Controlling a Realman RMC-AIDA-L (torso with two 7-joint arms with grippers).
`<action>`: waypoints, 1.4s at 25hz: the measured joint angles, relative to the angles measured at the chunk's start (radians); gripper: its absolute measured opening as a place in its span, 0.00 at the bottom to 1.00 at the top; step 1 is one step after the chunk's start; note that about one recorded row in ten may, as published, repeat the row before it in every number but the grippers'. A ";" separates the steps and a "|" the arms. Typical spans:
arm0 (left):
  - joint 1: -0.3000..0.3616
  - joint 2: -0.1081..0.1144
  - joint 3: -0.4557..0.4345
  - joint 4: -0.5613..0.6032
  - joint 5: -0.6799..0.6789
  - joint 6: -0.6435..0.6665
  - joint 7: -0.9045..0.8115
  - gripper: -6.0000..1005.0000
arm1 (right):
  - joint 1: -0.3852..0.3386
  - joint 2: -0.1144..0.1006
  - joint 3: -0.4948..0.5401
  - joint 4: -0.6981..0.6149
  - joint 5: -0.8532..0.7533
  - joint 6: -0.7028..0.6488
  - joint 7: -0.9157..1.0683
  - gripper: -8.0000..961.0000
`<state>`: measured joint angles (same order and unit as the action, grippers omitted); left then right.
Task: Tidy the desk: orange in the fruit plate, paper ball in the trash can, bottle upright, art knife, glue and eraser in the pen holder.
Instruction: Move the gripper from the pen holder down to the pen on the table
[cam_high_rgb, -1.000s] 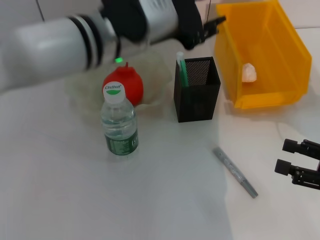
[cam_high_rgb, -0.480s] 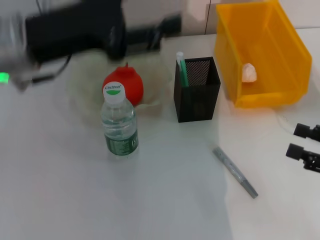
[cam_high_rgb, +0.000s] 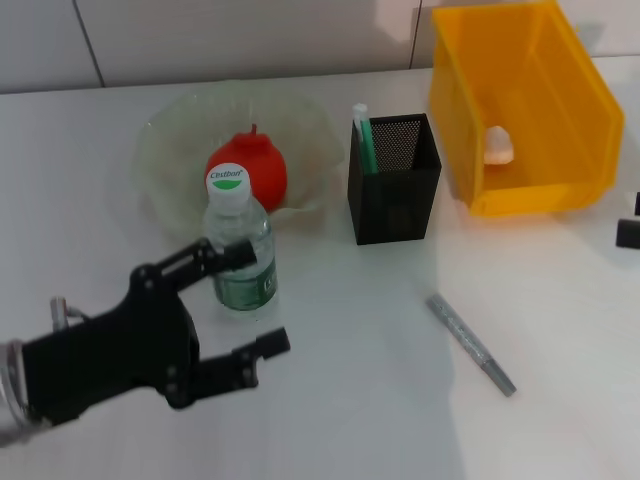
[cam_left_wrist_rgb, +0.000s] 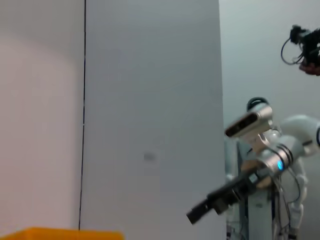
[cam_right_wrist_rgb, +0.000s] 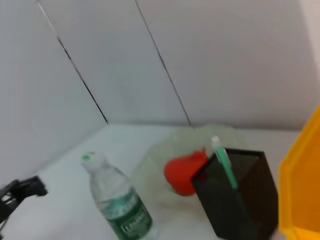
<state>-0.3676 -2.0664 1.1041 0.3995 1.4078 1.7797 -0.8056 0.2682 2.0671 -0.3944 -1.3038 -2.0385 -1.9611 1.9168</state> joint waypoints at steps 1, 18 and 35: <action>0.000 0.000 0.001 -0.035 0.014 -0.008 0.023 0.83 | 0.024 -0.005 -0.020 -0.049 -0.046 -0.002 0.064 0.81; -0.013 -0.008 0.065 -0.174 0.073 -0.152 0.174 0.83 | 0.296 0.017 -0.851 -0.303 -0.551 0.109 0.946 0.81; -0.020 -0.010 0.077 -0.175 0.064 -0.165 0.177 0.83 | 0.345 0.021 -0.964 -0.013 -0.572 0.315 1.038 0.80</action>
<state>-0.3871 -2.0765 1.1813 0.2247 1.4715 1.6143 -0.6290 0.6134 2.0883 -1.3585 -1.3170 -2.6103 -1.6459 2.9547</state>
